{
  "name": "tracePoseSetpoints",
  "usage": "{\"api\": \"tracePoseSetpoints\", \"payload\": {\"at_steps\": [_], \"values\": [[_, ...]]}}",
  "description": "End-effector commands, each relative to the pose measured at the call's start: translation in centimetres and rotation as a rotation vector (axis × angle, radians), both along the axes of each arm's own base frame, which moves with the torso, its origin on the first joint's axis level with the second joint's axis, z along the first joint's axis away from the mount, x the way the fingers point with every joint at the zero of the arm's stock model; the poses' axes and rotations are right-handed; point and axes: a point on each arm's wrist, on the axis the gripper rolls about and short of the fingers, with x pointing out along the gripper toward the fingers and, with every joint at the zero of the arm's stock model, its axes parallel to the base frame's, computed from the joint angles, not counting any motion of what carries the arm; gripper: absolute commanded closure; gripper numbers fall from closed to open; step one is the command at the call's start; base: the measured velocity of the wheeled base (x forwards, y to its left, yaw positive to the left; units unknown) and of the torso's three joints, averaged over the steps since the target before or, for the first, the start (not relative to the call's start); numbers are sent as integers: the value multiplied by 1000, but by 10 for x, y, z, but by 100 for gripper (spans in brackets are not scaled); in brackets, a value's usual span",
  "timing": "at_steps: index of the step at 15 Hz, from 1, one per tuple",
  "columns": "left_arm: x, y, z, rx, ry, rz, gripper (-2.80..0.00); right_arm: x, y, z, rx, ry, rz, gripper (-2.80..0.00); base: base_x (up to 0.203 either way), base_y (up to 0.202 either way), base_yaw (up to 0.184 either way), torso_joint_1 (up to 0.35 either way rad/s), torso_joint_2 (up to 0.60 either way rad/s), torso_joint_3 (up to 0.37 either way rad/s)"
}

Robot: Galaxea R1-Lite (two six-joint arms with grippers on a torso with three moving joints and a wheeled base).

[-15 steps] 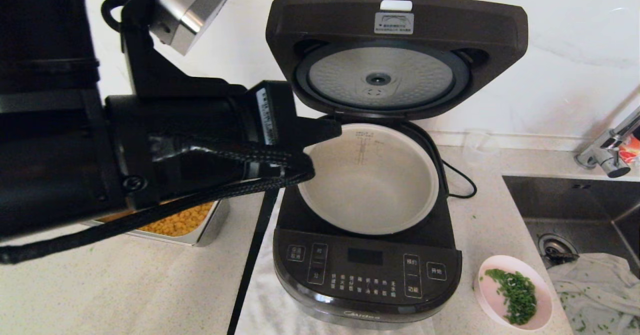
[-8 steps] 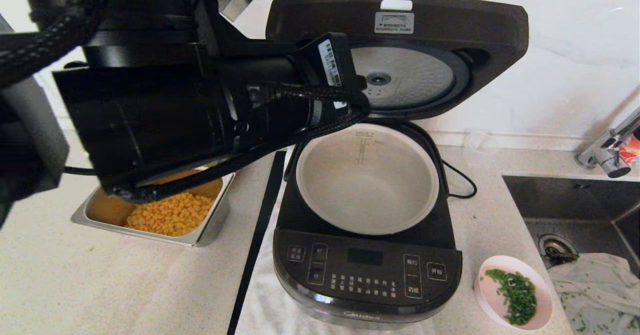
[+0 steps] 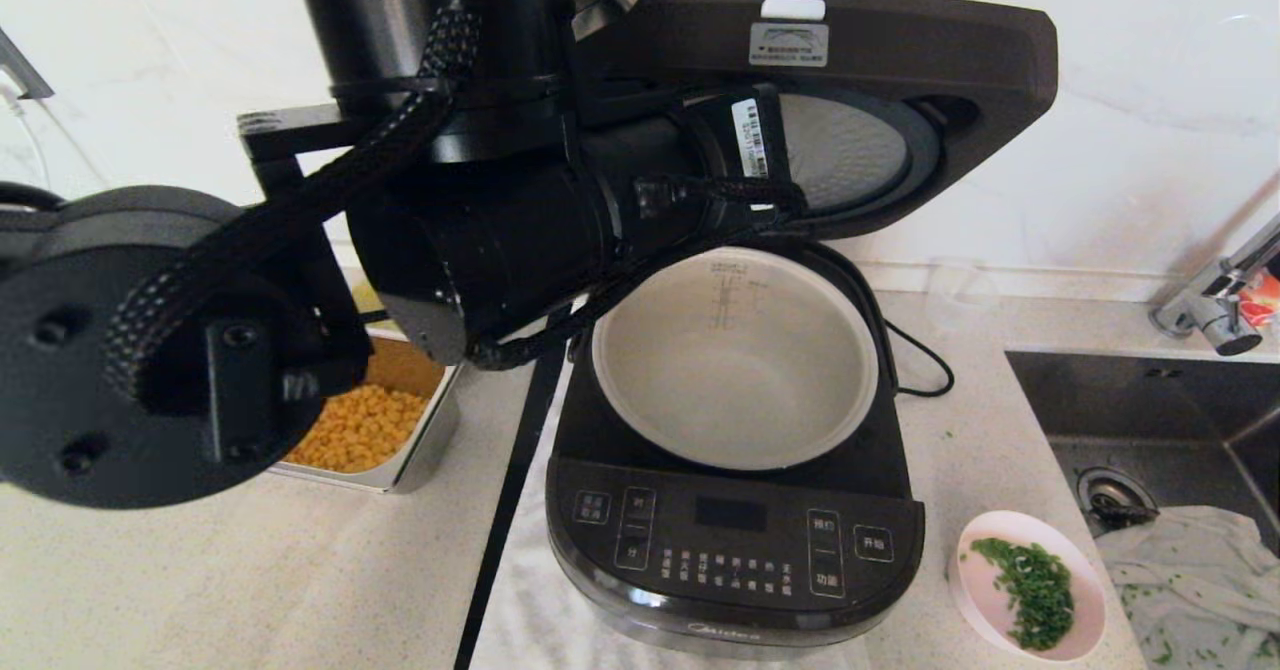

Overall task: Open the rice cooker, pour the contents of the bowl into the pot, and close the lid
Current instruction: Open the rice cooker

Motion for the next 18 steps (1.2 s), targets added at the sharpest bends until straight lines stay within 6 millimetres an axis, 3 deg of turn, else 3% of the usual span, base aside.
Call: {"api": "tracePoseSetpoints", "payload": {"at_steps": [1, 12, 18], "values": [[14, -15, -6, 8, -51, 50, 0, 0, 0, 0, 0, -1, 1, 0, 0, 0, 0, 0, 0, 0], [57, -28, -5, -13, -171, 135, 0, 0, 0, 0, 0, -1, 1, 0, 0, 0, 0, 0, 0, 0], [88, -25, -6, -1, -213, 197, 0, 0, 0, 0, 0, -1, 1, 0, 0, 0, 0, 0, 0, 0]]}}
